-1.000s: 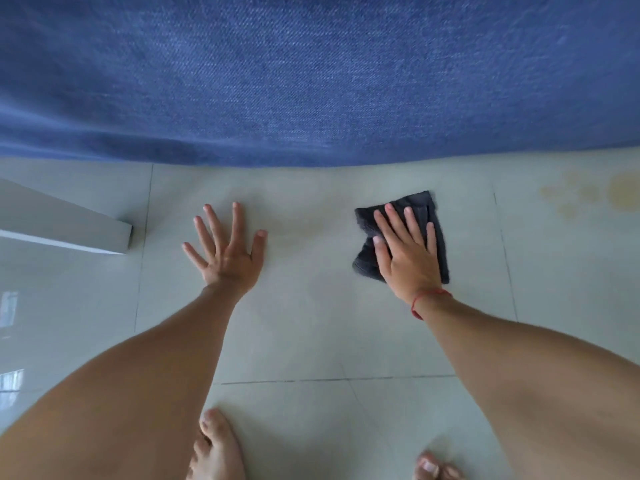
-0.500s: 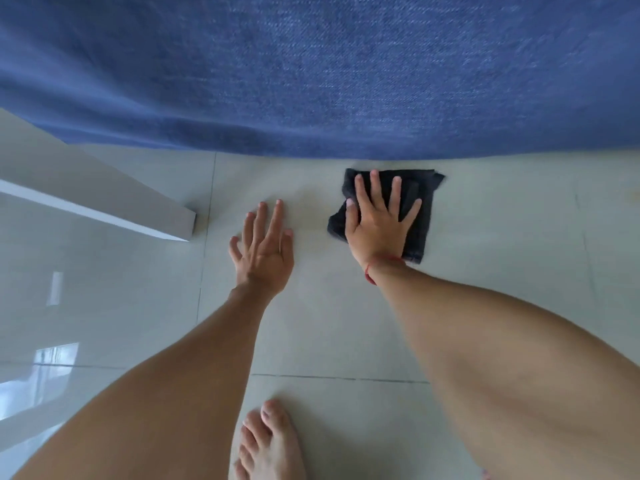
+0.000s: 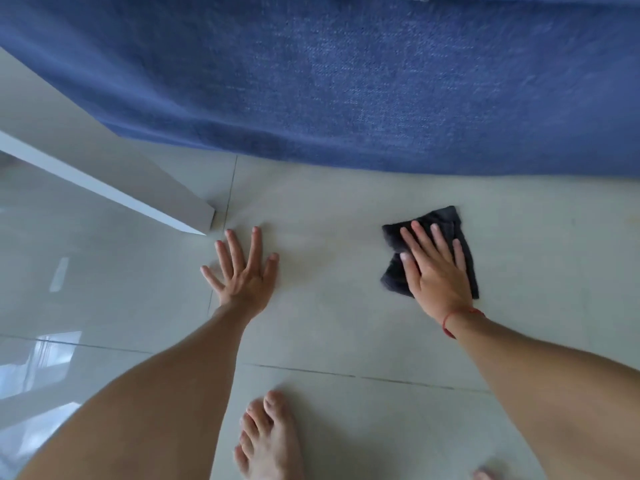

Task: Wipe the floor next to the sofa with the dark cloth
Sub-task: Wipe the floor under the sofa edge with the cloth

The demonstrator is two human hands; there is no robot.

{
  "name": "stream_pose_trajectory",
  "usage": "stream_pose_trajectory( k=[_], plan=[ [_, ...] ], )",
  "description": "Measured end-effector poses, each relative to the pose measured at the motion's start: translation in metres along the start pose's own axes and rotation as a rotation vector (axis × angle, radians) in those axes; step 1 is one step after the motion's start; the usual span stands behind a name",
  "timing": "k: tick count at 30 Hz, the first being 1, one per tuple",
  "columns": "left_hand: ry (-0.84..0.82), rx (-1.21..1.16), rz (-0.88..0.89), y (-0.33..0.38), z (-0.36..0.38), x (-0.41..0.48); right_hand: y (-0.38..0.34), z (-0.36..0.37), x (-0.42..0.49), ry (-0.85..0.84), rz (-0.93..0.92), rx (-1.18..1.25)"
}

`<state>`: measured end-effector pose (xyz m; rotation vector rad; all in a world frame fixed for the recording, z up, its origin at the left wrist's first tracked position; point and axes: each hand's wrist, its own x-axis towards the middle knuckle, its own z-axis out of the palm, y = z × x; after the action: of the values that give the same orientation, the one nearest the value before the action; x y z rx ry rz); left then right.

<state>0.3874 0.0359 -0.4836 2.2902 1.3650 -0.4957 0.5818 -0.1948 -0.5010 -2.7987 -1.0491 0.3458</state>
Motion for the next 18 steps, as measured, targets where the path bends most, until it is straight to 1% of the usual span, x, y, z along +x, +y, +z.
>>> stream_pose_trajectory(
  k=[2, 5, 8, 15, 18],
  plan=[
    [0.04, -0.013, -0.015, -0.009, 0.002, 0.0, -0.001, -0.004, 0.013, -0.005, 0.086, 0.005],
    [-0.011, -0.032, -0.024, -0.009, 0.0, 0.004, -0.031, 0.003, 0.032, 0.02, 0.198, 0.071],
    [-0.053, -0.048, -0.014, -0.009, -0.003, 0.006, -0.071, 0.012, 0.046, 0.054, 0.197, 0.092],
    [-0.124, -0.059, -0.007, -0.012, -0.008, 0.01, -0.167, 0.026, 0.062, -0.038, -0.1, 0.071],
    [-0.134, -0.08, -0.02, -0.012, -0.009, 0.01, -0.176, 0.032, 0.044, -0.061, -0.239, 0.075]
  ],
)
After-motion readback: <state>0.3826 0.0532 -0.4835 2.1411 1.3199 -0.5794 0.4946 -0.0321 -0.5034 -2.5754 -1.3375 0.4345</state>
